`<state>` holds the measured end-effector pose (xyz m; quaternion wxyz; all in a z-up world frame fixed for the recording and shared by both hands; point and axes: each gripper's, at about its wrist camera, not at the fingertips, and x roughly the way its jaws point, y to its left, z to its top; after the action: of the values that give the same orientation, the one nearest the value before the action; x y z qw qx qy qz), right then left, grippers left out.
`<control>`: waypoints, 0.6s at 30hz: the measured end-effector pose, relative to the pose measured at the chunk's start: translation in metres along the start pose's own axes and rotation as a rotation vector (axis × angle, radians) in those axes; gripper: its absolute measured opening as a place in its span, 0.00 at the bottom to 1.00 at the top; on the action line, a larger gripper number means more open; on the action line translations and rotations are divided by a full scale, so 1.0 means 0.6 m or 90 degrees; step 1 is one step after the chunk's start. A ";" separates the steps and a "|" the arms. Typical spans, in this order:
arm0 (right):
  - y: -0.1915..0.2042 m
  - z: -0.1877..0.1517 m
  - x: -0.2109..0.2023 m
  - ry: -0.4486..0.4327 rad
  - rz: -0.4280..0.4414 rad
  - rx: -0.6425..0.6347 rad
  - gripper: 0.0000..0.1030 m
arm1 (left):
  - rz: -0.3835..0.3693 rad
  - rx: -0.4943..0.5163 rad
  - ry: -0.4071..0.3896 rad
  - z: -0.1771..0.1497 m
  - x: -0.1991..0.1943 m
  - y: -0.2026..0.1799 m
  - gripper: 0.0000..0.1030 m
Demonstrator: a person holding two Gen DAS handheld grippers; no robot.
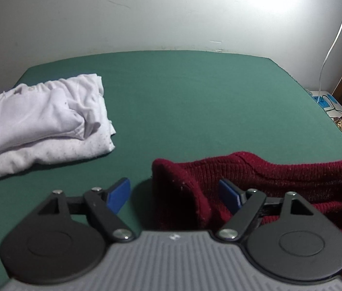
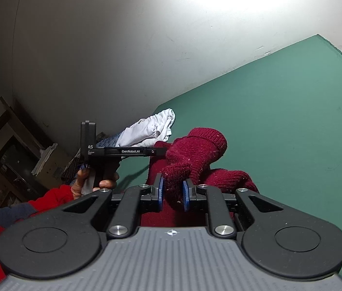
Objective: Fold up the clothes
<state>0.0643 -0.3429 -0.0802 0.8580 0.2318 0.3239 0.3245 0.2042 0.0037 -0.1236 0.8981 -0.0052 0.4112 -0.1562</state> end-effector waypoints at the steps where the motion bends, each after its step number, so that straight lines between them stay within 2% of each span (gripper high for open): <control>1: 0.000 -0.002 0.001 0.002 -0.001 -0.002 0.17 | -0.001 -0.003 0.000 0.003 0.007 0.000 0.80; 3: -0.003 -0.002 -0.003 0.003 -0.001 0.001 0.17 | -0.009 -0.008 0.009 0.008 0.023 0.003 0.80; 5: -0.009 0.001 -0.006 0.002 -0.003 0.009 0.17 | -0.017 -0.007 0.019 0.012 0.037 0.003 0.73; 6: -0.013 0.002 -0.007 0.000 -0.005 0.014 0.17 | -0.020 -0.004 0.023 0.013 0.043 0.001 0.73; 7: -0.018 0.004 -0.008 -0.001 -0.007 0.020 0.17 | -0.023 0.000 0.028 0.015 0.050 -0.001 0.75; 11: -0.037 0.010 -0.015 -0.004 -0.017 0.043 0.17 | -0.037 0.013 0.035 0.016 0.064 -0.009 0.94; 14: -0.047 0.015 -0.014 -0.005 -0.020 0.055 0.18 | -0.035 0.043 0.033 0.009 0.067 -0.019 0.98; 16: -0.052 0.018 -0.010 -0.003 -0.019 0.062 0.19 | -0.018 0.067 0.028 0.006 0.069 -0.027 0.95; 17: -0.054 0.019 -0.008 -0.001 -0.020 0.065 0.20 | -0.013 0.073 0.017 0.004 0.066 -0.030 0.82; 18: -0.056 0.020 -0.006 0.001 -0.021 0.067 0.20 | -0.015 0.073 0.012 0.006 0.064 -0.030 0.76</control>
<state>0.0844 -0.3706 -0.0912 0.8497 0.2710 0.3448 0.2928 0.2258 -0.0248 -0.1471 0.8911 0.0428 0.4097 -0.1903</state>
